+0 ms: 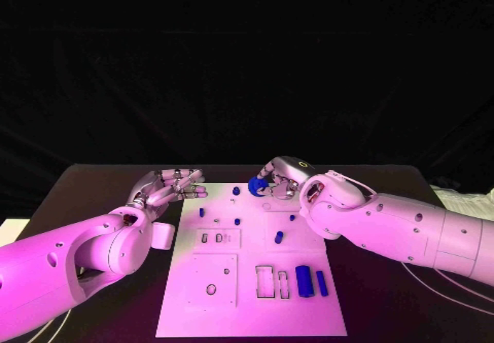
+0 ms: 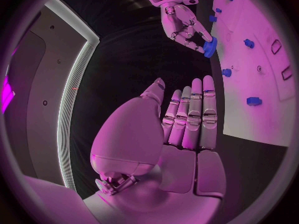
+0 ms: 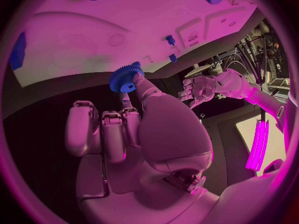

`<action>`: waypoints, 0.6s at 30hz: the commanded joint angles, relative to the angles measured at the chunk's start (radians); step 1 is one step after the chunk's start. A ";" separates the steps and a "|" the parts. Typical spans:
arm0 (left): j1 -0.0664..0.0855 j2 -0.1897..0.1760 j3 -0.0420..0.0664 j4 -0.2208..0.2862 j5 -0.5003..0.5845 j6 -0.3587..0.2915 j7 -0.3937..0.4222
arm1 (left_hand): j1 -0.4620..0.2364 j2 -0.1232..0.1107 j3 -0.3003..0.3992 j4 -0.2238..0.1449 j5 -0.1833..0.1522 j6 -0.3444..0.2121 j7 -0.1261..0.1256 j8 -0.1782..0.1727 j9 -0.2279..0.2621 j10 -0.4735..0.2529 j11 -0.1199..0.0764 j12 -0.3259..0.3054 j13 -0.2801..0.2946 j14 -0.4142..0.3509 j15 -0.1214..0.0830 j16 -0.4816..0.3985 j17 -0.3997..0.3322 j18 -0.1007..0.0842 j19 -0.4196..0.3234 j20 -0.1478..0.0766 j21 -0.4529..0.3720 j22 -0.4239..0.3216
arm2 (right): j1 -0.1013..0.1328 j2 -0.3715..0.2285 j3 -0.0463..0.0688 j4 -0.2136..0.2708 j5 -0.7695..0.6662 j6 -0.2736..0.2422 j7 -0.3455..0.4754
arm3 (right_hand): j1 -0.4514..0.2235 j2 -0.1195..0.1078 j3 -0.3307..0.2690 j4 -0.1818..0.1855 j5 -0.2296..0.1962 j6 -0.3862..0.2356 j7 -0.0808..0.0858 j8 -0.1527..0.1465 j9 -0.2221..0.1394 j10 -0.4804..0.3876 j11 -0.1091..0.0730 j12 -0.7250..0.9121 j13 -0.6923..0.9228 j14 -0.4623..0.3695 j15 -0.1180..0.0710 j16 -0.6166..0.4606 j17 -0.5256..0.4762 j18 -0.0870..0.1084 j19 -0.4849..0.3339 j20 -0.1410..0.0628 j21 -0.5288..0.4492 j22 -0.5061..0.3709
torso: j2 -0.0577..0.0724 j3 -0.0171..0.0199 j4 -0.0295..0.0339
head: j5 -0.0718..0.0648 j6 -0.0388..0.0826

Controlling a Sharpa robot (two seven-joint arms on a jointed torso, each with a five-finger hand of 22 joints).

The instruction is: Assemble the parts on the task board

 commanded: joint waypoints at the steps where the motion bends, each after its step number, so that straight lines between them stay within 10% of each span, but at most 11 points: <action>1: 0.001 0.003 0.001 0.002 0.001 0.021 0.017 | 0.008 0.004 0.001 -0.004 -0.002 -0.002 0.002 -0.007 -0.001 -0.007 0.000 -0.006 -0.001 -0.006 0.001 -0.007 0.002 0.007 -0.008 -0.002 -0.003 -0.002 | 0.000 0.029 0.000 -0.006 -0.007 -0.006 0.004 | -0.015 -0.007 0.010 0.012 0.005 0.056 -0.027 0.007 0.014 -0.002 -0.004 -0.004 0.103 0.091 -0.007 0.000 0.204 -0.018 -0.001 -0.006 0.002 0.000 | 0.000 -0.0002 -0.0005 | 0.004 -0.002; 18: 0.001 0.012 0.001 0.001 0.001 0.015 0.022 | 0.009 0.005 0.001 -0.005 -0.002 -0.001 0.002 -0.006 -0.001 -0.006 0.000 -0.005 -0.001 -0.006 0.001 -0.007 0.002 0.007 -0.008 -0.002 -0.003 -0.002 | -0.009 0.168 -0.011 -0.103 -0.036 0.124 -0.045 | -0.021 -0.015 0.016 0.012 0.015 0.050 -0.024 -0.002 0.013 -0.007 -0.001 -0.013 0.096 0.090 -0.005 -0.002 0.201 -0.018 -0.002 -0.004 0.001 -0.002 | 0.001 0.0000 0.0001 | 0.005 -0.002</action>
